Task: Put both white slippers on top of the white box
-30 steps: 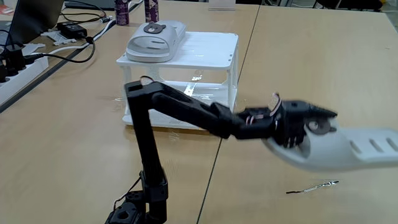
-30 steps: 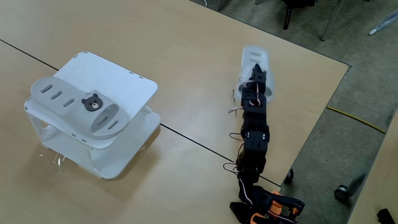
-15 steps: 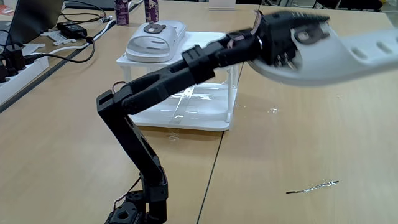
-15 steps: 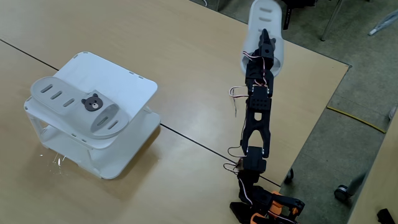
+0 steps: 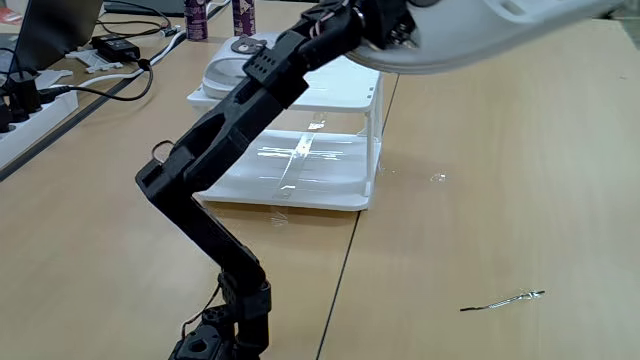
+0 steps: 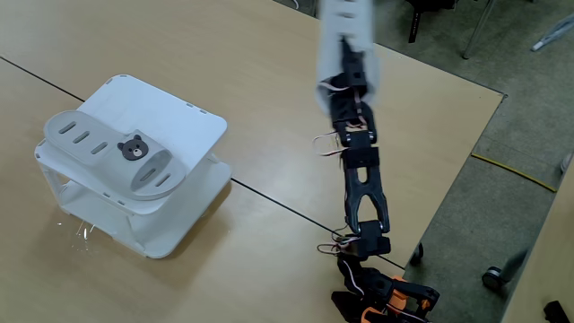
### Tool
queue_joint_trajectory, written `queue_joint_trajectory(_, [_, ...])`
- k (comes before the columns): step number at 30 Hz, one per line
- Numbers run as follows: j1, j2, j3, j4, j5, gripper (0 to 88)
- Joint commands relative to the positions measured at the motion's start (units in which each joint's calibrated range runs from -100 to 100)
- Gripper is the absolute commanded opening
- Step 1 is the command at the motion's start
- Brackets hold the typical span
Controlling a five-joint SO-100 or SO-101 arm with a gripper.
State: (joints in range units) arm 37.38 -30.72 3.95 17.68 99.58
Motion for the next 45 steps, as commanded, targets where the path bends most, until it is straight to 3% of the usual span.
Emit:
queue_joint_trajectory(1, [-8.84,-3.65,0.51,-0.08,0.42,0.8])
queue_joint_trajectory(15, [-37.95,-3.14,9.26,-0.25,0.42,0.8])
queue_joint_trajectory(26, [-38.94,14.86,-4.54,-0.68,0.42,0.8])
queue_joint_trajectory(45, [-38.94,55.92,-54.52,-0.68,0.42,0.8])
